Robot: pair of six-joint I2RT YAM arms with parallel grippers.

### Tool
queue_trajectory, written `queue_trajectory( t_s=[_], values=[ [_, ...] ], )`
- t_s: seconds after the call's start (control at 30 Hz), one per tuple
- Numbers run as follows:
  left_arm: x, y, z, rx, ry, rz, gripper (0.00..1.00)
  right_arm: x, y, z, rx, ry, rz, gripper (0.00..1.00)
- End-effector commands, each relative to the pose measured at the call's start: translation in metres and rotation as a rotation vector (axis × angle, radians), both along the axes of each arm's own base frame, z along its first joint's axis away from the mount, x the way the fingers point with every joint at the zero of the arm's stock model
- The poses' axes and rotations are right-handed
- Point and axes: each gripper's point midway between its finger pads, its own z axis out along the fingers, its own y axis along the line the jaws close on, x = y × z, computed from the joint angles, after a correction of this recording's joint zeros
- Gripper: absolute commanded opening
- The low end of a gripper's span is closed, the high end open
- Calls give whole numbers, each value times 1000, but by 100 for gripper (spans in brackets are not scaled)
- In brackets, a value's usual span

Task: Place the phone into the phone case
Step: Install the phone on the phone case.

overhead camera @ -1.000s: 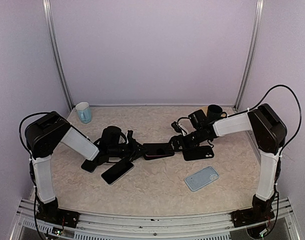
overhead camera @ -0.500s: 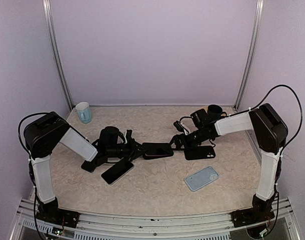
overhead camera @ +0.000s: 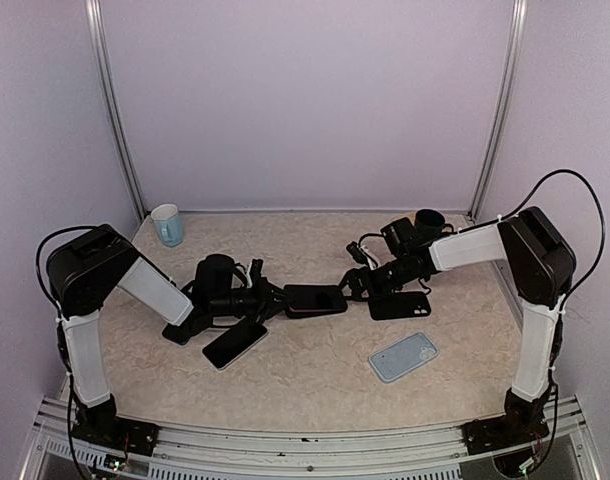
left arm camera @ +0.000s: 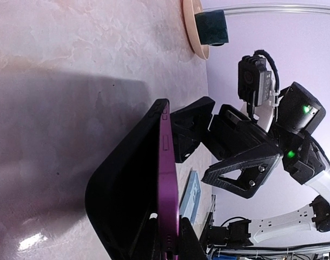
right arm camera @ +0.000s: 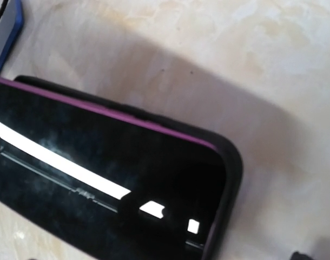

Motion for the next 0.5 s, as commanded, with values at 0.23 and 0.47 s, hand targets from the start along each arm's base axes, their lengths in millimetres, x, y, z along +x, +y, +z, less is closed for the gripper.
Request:
queue_trajectory(
  t_s=[0.23, 0.47],
  values=[
    [1, -8, 73, -173, -176, -46, 0, 2, 1, 16, 51, -12, 2, 100],
    [-3, -11, 86, -207, -197, -71, 0, -6, 11, 35, 153, -13, 45, 100]
  ],
)
